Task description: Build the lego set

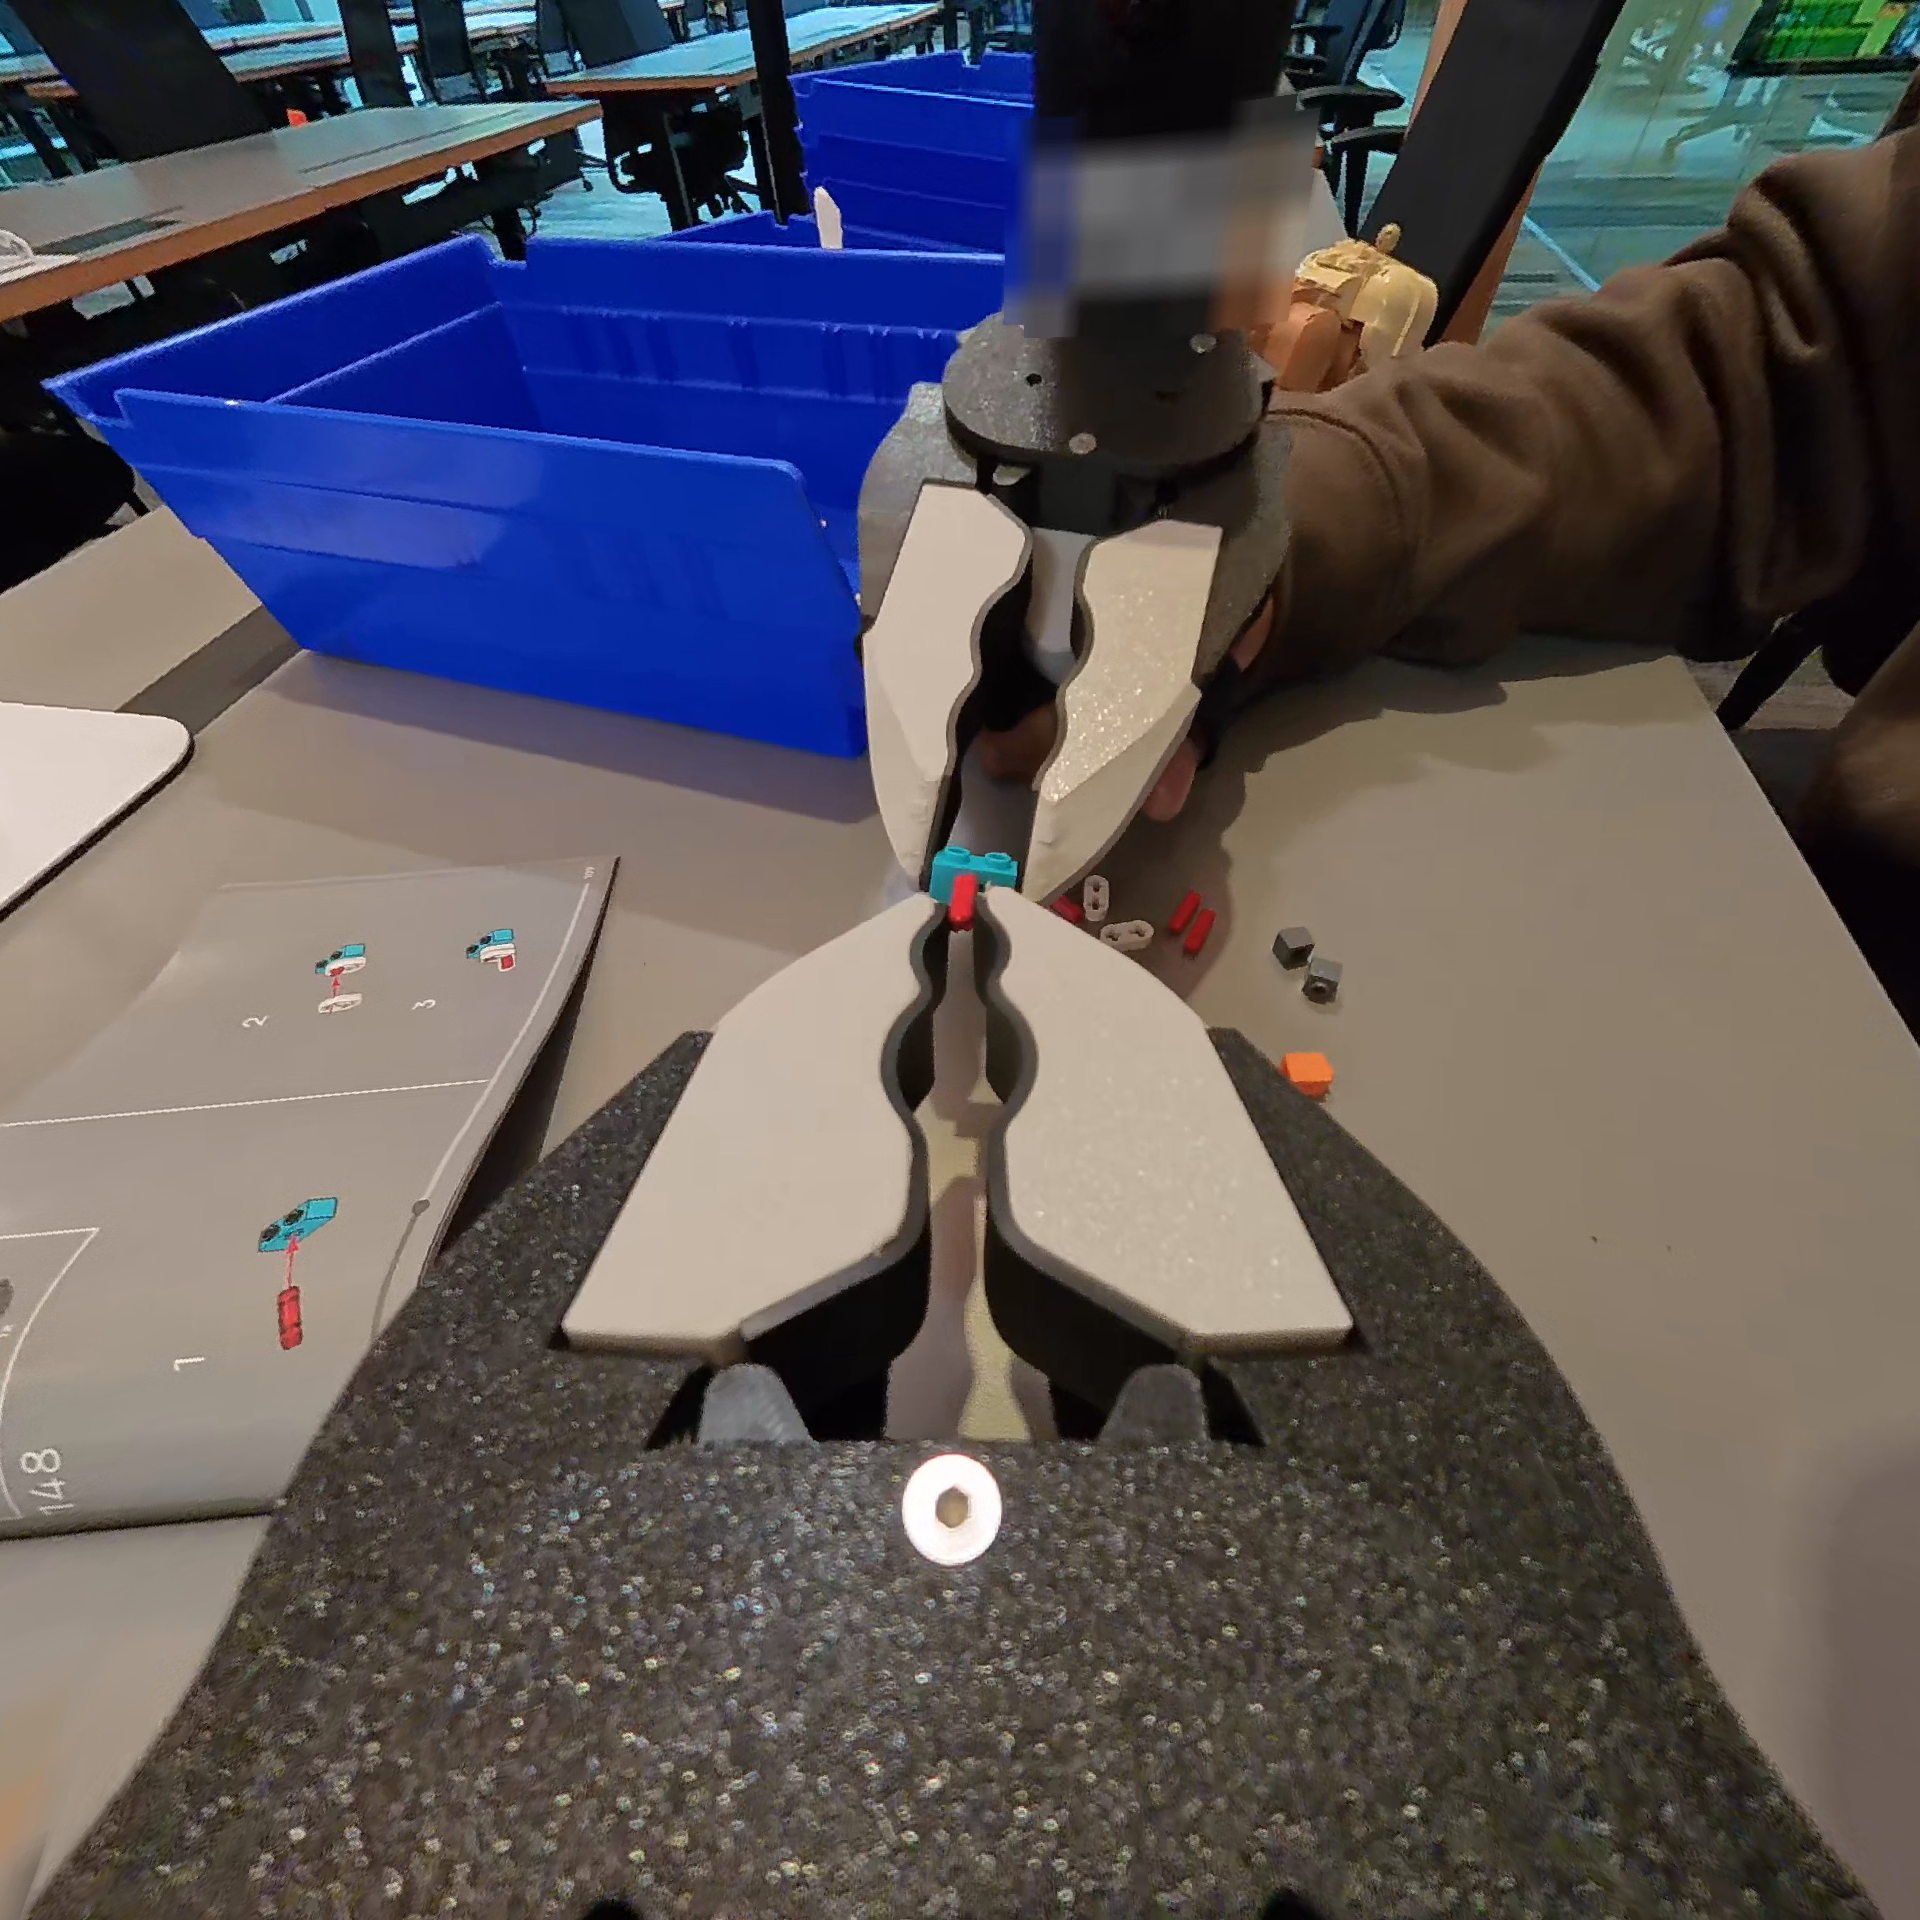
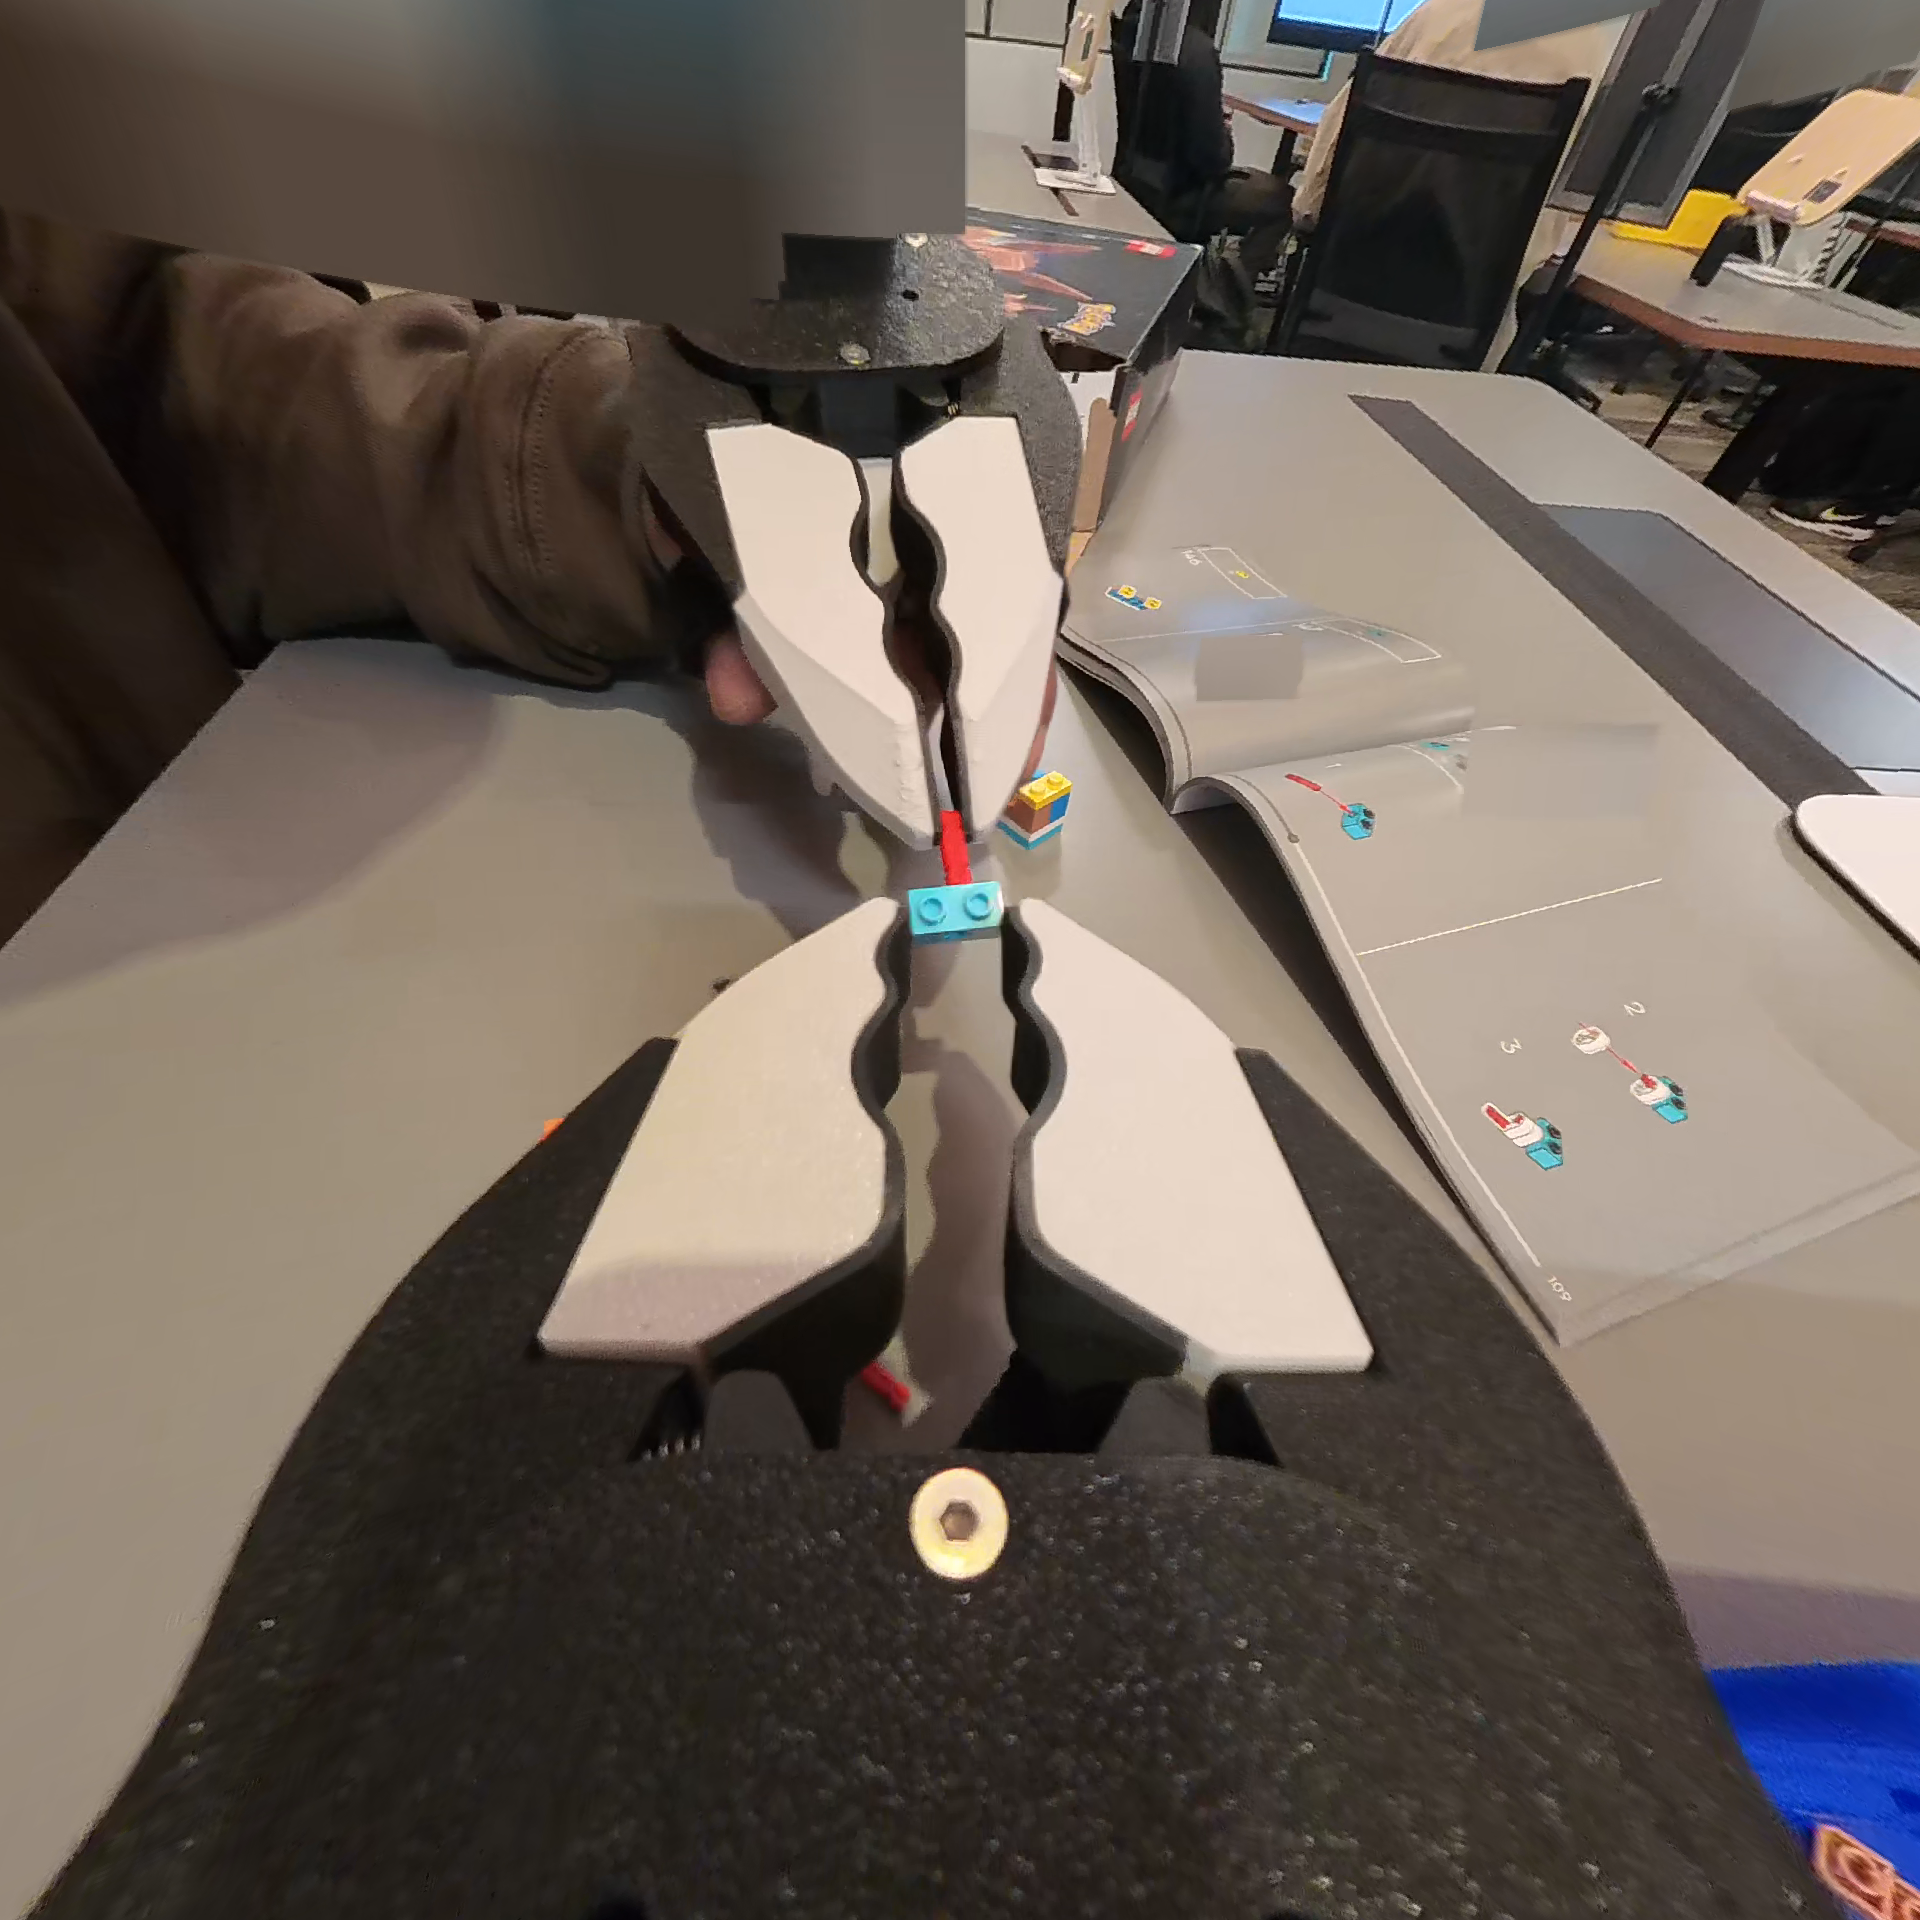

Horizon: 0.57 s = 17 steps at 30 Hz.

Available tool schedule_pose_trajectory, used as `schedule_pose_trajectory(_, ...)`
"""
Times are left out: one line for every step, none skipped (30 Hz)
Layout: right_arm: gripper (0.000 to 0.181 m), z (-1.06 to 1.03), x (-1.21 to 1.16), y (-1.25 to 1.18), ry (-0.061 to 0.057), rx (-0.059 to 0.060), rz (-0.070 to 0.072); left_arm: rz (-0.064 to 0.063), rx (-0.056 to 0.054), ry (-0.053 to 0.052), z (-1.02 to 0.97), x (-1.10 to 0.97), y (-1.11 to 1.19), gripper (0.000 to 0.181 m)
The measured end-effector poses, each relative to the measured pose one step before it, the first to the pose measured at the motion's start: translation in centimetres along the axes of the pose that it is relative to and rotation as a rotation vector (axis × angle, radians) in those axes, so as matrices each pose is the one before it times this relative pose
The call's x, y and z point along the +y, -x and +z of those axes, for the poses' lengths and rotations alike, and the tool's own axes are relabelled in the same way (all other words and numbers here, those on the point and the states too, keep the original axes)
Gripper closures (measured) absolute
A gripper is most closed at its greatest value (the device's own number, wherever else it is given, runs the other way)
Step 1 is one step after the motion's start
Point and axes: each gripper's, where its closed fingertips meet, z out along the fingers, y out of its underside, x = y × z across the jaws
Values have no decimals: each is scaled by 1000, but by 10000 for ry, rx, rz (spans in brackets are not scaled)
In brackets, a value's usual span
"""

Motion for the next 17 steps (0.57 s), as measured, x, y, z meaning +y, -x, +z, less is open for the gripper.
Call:
schedule_pose_trajectory(165,4,0,-82,0,96,-71,-104,-16,-7,10,-18,46,177)
schedule_pose_trajectory(165,-6,-23,-89,-5,94,-70,-110,-9,-8,4,-7,49,177)
schedule_pose_trajectory(165,-3,-19,-98,-7,110,-75,-127,5,-6,3,-16,34,177)
schedule_pose_trajectory(165,5,-31,-109,-6,116,-79,-140,-6,-9,3,-21,60,177)
schedule_pose_trajectory(165,-2,-18,-94,8,113,-94,-145,6,-7,5,-12,41,177)
schedule_pose_trajectory(165,13,13,-72,28,108,-117,-150,2,4,11,18,48,177)
schedule_pose_trajectory(165,16,25,-55,33,102,-116,-148,6,9,11,19,59,177)
schedule_pose_trajectory(165,13,20,-63,31,88,-82,-151,2,-3,8,-5,57,177)
schedule_pose_trajectory(165,13,10,-74,22,91,-83,-143,-9,10,15,26,61,177)
schedule_pose_trajectory(165,-11,-15,-77,11,107,-120,-169,-2,14,21,34,60,177)
schedule_pose_trajectory(165,12,21,-59,43,108,-152,-216,16,8,38,24,45,177)
schedule_pose_trajectory(165,19,40,-52,56,119,-180,-207,15,-1,23,15,53,177)
schedule_pose_trajectory(165,36,26,-11,55,100,-170,-169,34,-12,30,14,8,177)
schedule_pose_trajectory(165,49,38,16,64,66,-138,-147,17,-25,19,-6,36,177)
schedule_pose_trajectory(165,53,38,32,51,45,-119,-102,48,6,35,40,-31,177)
schedule_pose_trajectory(165,57,11,72,30,10,-83,-53,35,20,28,45,-35,177)
schedule_pose_trajectory(165,40,38,48,42,10,-77,-5,-1,41,38,66,-20,177)
